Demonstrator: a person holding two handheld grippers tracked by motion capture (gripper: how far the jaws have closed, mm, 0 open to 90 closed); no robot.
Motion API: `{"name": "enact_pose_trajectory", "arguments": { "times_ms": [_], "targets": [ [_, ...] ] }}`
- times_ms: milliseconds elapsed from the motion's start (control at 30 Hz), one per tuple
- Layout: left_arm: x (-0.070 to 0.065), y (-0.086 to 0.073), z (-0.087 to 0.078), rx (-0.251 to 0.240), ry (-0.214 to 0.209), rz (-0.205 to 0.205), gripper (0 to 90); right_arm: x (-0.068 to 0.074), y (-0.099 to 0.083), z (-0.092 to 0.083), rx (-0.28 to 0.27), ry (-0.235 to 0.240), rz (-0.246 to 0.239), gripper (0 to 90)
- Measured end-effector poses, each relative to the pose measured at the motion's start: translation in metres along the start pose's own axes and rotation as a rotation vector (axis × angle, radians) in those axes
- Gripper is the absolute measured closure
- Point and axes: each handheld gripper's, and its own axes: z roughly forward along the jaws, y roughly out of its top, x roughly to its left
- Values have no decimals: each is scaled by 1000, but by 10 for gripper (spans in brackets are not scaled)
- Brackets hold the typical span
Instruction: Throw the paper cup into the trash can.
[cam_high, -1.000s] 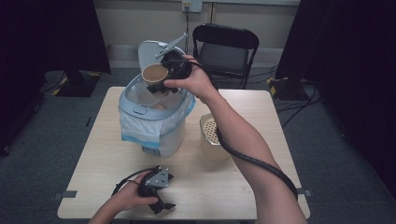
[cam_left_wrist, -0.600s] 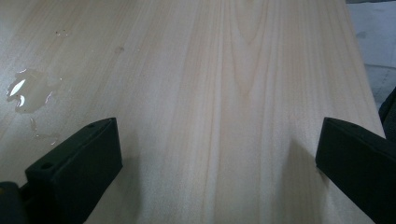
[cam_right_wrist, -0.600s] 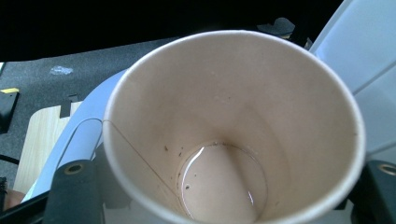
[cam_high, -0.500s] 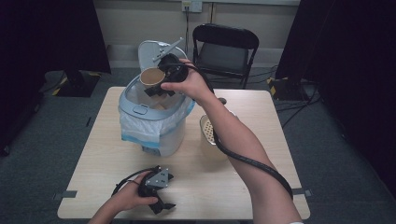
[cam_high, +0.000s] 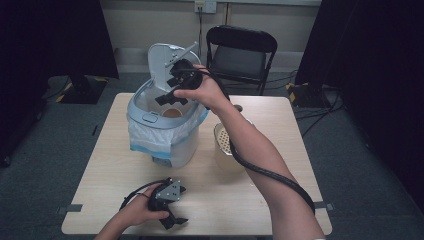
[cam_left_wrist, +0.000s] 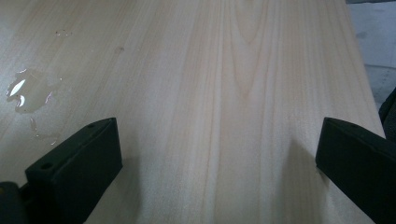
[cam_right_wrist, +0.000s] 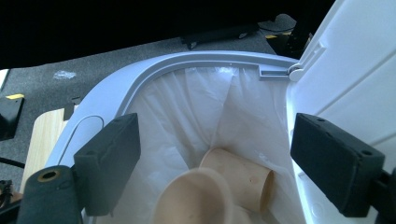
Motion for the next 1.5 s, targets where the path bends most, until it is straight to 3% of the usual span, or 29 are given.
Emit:
{"name": "enact_pose_trajectory", "arguments": {
  "times_ms": [467,867,933,1267,1500],
  "targets": [
    [1,0,-1,15,-1,19,0,3,-11,-21,19,-6,-14,147],
    [1,0,-1,17,2,14,0,4,-27,-45,27,-26,-9,150],
    [0,0,0,7,3,-3,0,3,-30,-50,31,-32,-5,150],
    [0,0,0,7,3,-2,0,-7,-49,-73,35,-74,23,154],
    [0,0,0,7,3,-3,0,-19,-55,-76,27,-107,54,159]
  ]
}}
